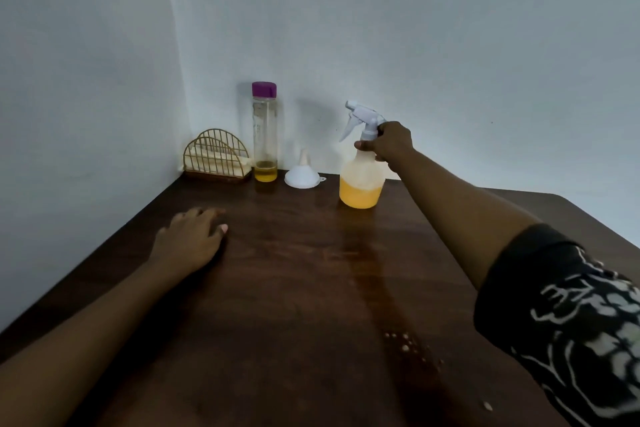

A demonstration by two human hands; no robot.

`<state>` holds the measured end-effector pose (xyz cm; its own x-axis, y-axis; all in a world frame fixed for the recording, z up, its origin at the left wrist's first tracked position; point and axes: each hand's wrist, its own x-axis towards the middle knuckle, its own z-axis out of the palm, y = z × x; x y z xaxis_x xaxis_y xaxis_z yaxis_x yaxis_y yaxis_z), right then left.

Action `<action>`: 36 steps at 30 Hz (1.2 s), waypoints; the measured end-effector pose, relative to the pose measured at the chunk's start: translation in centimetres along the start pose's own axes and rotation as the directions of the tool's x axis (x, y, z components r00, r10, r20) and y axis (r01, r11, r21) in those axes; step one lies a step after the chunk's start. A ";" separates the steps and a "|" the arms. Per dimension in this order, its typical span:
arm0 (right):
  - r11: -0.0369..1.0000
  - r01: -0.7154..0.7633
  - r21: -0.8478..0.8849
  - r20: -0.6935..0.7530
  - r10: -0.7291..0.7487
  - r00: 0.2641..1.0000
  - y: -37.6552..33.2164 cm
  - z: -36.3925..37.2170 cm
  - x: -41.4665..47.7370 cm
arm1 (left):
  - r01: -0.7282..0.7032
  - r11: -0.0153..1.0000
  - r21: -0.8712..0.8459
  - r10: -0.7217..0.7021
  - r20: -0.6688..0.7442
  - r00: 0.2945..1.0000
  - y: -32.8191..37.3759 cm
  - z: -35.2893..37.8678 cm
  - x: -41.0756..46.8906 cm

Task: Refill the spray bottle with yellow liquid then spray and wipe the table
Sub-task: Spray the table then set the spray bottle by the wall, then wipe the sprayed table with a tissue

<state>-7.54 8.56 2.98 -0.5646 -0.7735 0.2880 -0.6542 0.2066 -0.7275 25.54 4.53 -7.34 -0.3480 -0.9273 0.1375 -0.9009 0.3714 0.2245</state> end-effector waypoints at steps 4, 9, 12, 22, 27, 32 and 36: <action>0.999 -0.005 -0.038 0.003 0.005 1.000 -0.1 1.7 3.2 | 0.010 0.998 -0.061 -0.013 -0.054 0.998 -0.9 0.8 1.4; 0.997 0.035 -0.067 -0.007 -0.036 0.999 -0.2 3.0 4.9 | -0.010 1.000 0.000 0.010 -0.025 1.000 -1.3 1.5 2.1; 0.998 0.050 -0.030 -0.010 -0.050 0.999 0.1 3.6 5.6 | -0.008 1.000 0.012 0.008 -0.032 0.999 -1.4 1.7 2.2; 0.988 0.030 -0.150 0.054 -0.022 0.998 -0.2 4.1 6.2 | 0.040 0.997 -0.063 -0.037 0.048 0.998 -1.1 0.8 2.3; 0.655 0.018 -0.755 0.065 0.047 0.997 -3.7 2.9 3.5 | 0.053 0.979 -0.198 -0.066 -0.063 0.996 -2.2 -3.7 6.8; 0.720 0.551 -0.422 0.310 -0.456 0.834 -10.4 8.9 0.7 | -0.057 0.998 -0.017 0.053 -0.182 0.982 -2.7 -8.2 14.9; 0.697 0.655 -0.292 0.521 -0.458 0.720 -14.1 16.9 0.7 | -0.174 0.973 0.154 0.164 0.073 0.984 -2.9 -8.1 19.7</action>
<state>9.80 -4.99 2.96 0.1552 -0.9639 0.2162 -0.9727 -0.1874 -0.1372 23.40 -14.50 2.49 -0.5094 -0.8545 0.1017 -0.8556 0.5155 0.0459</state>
